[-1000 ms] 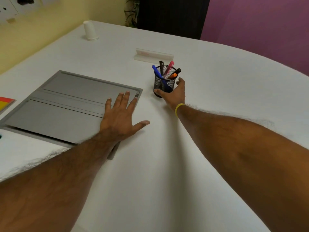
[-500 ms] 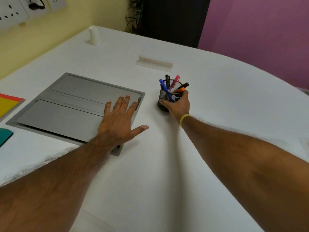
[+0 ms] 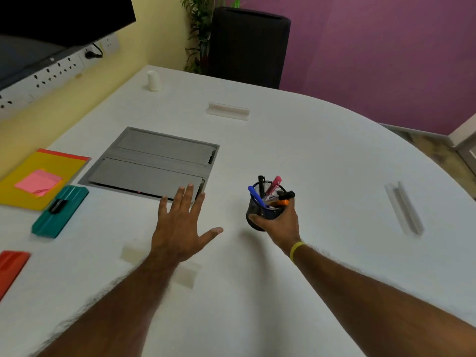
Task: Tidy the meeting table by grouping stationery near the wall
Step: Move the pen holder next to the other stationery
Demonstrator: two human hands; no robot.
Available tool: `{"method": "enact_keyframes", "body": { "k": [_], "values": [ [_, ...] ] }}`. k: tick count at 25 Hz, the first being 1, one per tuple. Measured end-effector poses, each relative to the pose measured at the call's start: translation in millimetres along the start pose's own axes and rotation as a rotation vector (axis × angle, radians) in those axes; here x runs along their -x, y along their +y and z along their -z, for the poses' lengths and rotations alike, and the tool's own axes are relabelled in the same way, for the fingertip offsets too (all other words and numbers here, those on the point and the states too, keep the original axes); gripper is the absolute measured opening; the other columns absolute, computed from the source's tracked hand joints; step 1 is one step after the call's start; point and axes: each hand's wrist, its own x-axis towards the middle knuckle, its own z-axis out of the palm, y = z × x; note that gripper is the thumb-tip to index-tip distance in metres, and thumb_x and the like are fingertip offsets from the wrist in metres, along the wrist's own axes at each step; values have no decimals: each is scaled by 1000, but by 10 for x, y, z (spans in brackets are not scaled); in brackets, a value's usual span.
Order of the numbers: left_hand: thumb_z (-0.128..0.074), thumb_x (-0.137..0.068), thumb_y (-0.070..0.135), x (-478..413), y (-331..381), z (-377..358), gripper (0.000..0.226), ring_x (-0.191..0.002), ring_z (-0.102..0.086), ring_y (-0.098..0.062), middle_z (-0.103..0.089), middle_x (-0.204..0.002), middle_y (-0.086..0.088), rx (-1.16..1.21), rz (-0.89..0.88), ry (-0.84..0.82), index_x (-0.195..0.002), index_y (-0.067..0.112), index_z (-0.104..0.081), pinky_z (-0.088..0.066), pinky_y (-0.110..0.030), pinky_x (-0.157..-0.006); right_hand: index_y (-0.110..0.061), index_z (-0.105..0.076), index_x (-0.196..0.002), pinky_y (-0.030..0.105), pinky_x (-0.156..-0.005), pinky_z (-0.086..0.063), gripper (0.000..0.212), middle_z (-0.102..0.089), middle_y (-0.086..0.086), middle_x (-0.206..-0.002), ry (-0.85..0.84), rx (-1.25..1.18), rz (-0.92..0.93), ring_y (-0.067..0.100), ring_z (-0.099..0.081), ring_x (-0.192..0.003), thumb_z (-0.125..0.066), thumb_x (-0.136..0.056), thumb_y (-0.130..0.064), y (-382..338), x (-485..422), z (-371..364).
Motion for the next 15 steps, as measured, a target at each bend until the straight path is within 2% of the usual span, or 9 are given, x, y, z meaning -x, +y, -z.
{"method": "enact_keyframes", "body": {
  "k": [5, 10, 15],
  "values": [
    [-5, -75, 89, 989, 168, 260, 104, -151, -10, -27, -10, -163, -9, 24, 9, 1, -154, 23, -21, -8, -57, -118, -20, -55, -110, 9, -67, -51, 68, -67, -10, -101, -21, -35, -44, 1, -65, -90, -95, -55, -17, -132, 1144, 401],
    [-10, -75, 89, 2026, 179, 658, 104, -151, -10, -26, -9, -164, -7, 63, 62, 34, -154, 23, -20, -7, -56, -118, -21, -56, -110, 14, -71, -53, 78, -68, -8, -100, -80, -29, -30, 3, -68, -90, -98, -45, -23, -120, 2233, 796],
    [-3, -72, 91, 3053, 145, 1046, 108, -152, -4, -25, -4, -164, -6, -43, 41, 23, -155, 23, -12, -4, -56, -120, -27, -54, -111, 14, -73, -51, 82, -67, -12, -99, -110, -45, 15, -1, -66, -88, -99, -43, -29, -200, 3189, 1005]
  ]
}}
